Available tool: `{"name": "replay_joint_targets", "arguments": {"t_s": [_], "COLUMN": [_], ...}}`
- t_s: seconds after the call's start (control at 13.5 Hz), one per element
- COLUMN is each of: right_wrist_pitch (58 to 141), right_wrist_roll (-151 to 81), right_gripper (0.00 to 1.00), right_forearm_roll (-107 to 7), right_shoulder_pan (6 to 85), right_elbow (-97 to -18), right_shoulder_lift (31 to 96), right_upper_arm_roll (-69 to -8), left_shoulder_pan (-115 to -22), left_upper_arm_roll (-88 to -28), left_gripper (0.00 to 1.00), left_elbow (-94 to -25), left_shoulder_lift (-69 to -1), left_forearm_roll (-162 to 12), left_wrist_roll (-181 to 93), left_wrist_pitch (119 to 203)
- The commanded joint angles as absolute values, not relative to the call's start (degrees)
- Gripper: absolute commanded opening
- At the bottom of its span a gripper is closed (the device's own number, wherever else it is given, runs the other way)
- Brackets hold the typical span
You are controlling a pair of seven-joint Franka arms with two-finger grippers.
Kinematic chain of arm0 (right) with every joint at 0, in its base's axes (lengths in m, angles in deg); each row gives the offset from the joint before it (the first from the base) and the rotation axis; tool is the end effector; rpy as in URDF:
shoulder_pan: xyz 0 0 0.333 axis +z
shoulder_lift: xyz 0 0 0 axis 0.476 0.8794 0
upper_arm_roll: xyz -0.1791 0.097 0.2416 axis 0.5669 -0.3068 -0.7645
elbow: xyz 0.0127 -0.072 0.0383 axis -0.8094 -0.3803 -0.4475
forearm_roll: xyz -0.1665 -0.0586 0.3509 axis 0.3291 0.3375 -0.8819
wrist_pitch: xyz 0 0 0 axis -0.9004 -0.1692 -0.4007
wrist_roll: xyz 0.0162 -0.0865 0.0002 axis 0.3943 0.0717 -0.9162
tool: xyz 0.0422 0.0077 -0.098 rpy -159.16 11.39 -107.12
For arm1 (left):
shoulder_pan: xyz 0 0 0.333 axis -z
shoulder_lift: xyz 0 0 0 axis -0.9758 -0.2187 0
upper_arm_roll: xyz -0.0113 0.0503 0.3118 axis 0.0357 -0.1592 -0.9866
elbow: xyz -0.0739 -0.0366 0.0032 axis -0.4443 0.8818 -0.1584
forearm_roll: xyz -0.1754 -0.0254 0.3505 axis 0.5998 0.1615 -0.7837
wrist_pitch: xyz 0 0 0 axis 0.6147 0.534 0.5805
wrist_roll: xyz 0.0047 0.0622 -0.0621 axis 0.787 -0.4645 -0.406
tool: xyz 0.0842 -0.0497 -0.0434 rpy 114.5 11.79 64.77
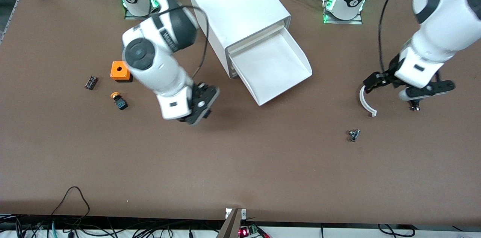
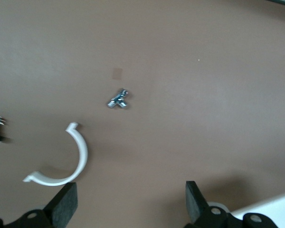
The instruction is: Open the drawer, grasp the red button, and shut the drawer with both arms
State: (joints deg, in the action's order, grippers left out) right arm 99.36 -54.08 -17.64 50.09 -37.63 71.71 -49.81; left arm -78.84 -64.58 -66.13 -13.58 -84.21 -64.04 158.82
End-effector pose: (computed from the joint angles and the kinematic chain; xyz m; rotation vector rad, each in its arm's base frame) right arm 0.6453 0.3242 0.4087 -2.7429 -1.2543 -0.1365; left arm 0.5816 -0.1000 0.4889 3.0741 0.4412 0.1111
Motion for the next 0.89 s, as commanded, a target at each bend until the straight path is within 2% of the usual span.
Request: {"name": "replay_joint_targets", "arguments": {"t_s": [0.0,0.22,0.52,0.59,0.81], "right_wrist_pitch": [100.4,100.4,100.9,103.0,116.8], "right_wrist_roll": [-47.7,-41.5,-27.3,-24.2,-21.7], "right_gripper": [0.26,0.26,0.26,0.27,0.29], "right_forearm_roll": [-18.6,-18.6,-16.3,-13.6,-9.0], "right_shoulder_pan": [47.6,43.7,42.9,42.9,42.4], "right_elbow": [-50.4,-56.9,-61.3,-63.4,-73.4], "right_shoulder_lift": [65.1,63.3,63.3,63.3,63.2], "right_upper_arm_roll": [-46.4,-45.6,-44.5,-44.5,-43.9], "left_shoulder_pan": [-77.8,-73.6,-67.8,-66.6,-63.8], "left_upper_arm_roll": [-63.5,-63.4,-63.4,-63.4,-63.2], "left_gripper": [1.0,1.0,1.0,1.0,1.0], "left_elbow": [-71.8,-73.8,-76.6,-76.6,-77.1], "left_shoulder_lift": [-15.7,-21.0,-28.4,-29.5,-30.4], "left_forearm_roll": [-83.4,-83.4,-83.6,-83.7,-83.8], "left_wrist_roll": [-73.0,-82.0,-93.4,-94.8,-95.2], "left_wrist_pitch": [167.2,174.7,185.9,186.3,185.8]}}
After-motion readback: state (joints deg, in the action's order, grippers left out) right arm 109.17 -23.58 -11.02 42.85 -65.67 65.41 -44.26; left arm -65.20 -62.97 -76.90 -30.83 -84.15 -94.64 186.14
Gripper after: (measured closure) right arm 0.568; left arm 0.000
